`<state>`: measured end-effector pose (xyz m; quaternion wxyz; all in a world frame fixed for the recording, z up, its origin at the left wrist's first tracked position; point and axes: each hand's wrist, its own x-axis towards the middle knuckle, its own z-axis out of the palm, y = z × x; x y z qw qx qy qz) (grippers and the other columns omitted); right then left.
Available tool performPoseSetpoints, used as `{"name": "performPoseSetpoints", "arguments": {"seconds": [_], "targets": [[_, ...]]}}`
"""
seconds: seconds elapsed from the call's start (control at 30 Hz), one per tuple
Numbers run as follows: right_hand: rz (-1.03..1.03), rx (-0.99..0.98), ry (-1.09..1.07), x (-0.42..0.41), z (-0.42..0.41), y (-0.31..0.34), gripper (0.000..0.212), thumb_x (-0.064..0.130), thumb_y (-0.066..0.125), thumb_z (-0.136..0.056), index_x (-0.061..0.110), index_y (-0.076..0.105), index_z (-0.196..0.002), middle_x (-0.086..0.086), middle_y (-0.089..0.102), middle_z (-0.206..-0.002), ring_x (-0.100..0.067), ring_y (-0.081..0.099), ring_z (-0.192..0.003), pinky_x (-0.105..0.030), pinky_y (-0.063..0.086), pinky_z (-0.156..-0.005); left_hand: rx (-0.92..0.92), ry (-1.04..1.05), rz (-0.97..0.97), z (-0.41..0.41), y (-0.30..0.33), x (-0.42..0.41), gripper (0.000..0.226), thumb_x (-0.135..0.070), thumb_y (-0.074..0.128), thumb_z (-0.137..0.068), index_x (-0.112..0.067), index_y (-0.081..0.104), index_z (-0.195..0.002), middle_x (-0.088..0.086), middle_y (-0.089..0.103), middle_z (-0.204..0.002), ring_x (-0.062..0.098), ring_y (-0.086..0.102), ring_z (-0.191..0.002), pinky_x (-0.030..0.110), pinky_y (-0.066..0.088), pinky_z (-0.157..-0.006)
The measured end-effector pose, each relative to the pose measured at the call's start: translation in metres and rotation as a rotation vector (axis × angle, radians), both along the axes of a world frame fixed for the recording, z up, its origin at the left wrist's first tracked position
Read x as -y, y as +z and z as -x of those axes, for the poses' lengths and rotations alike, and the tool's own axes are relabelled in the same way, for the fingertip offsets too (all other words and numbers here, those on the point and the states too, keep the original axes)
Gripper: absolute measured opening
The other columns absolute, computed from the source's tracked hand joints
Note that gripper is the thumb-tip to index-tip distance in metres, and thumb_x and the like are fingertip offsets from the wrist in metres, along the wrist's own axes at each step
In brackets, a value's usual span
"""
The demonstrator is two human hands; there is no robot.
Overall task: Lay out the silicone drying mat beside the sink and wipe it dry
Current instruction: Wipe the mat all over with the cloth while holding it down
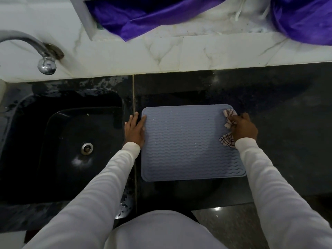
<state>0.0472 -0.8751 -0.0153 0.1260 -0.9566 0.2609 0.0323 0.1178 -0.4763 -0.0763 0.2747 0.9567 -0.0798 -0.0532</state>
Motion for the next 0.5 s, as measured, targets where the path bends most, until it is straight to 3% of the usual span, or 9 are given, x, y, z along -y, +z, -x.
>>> {"name": "performPoseSetpoints", "arguments": {"seconds": [0.1,0.23,0.3,0.37,0.4,0.5], "targets": [[-0.067,0.056,-0.099,-0.017,-0.004,0.017,0.029,0.018,0.063,-0.085,0.021,0.069,-0.113,-0.015,0.055,-0.112,-0.042,0.059,-0.094,-0.044,0.048,-0.08,-0.01,-0.008,0.03,0.0,0.002,-0.002,0.049,-0.015,0.04,-0.099,-0.028,0.035,-0.146,0.005,0.014,-0.159,0.026,0.003,-0.146,0.044,-0.004,-0.118],[-0.237,0.305,-0.13,-0.065,-0.011,0.053,0.029,0.022,0.072,-0.079,0.022,0.071,-0.108,-0.012,0.065,-0.107,-0.031,0.063,-0.097,-0.038,0.051,-0.087,-0.015,-0.004,0.034,-0.001,0.002,-0.001,0.048,-0.016,0.041,-0.098,-0.029,0.036,-0.145,0.005,0.014,-0.159,0.026,0.004,-0.146,0.043,-0.004,-0.117],[-0.463,0.333,-0.035,-0.107,-0.012,0.066,0.023,0.015,0.071,-0.081,0.022,0.073,-0.103,-0.002,0.07,-0.101,-0.015,0.067,-0.093,-0.028,0.053,-0.084,-0.02,-0.006,0.03,-0.001,0.0,0.0,0.048,-0.018,0.041,-0.098,-0.029,0.036,-0.145,0.005,0.014,-0.159,0.025,0.003,-0.147,0.042,-0.004,-0.117],[-0.687,0.303,0.102,-0.155,-0.013,0.065,0.025,0.002,0.068,-0.082,0.011,0.071,-0.106,-0.004,0.069,-0.102,-0.007,0.069,-0.085,-0.018,0.053,-0.074,-0.014,-0.003,0.028,-0.001,-0.001,0.0,0.048,-0.018,0.042,-0.098,-0.029,0.036,-0.145,0.005,0.014,-0.159,0.026,0.004,-0.147,0.043,-0.004,-0.117],[-0.676,0.279,0.182,-0.176,-0.013,0.059,0.028,0.002,0.067,-0.083,0.009,0.07,-0.109,-0.008,0.067,-0.107,-0.012,0.069,-0.086,-0.021,0.053,-0.074,-0.012,-0.003,0.028,-0.002,-0.002,0.0,0.048,-0.018,0.042,-0.098,-0.029,0.037,-0.145,0.005,0.015,-0.159,0.026,0.004,-0.146,0.044,-0.003,-0.117],[-0.378,0.126,0.34,-0.237,-0.01,0.021,0.035,0.018,0.061,-0.087,0.023,0.064,-0.122,-0.01,0.055,-0.122,-0.028,0.061,-0.098,-0.028,0.045,-0.078,0.0,-0.009,0.029,-0.003,-0.001,-0.001,0.048,-0.016,0.044,-0.097,-0.027,0.038,-0.144,0.007,0.016,-0.158,0.028,0.006,-0.146,0.044,-0.002,-0.117]]}}
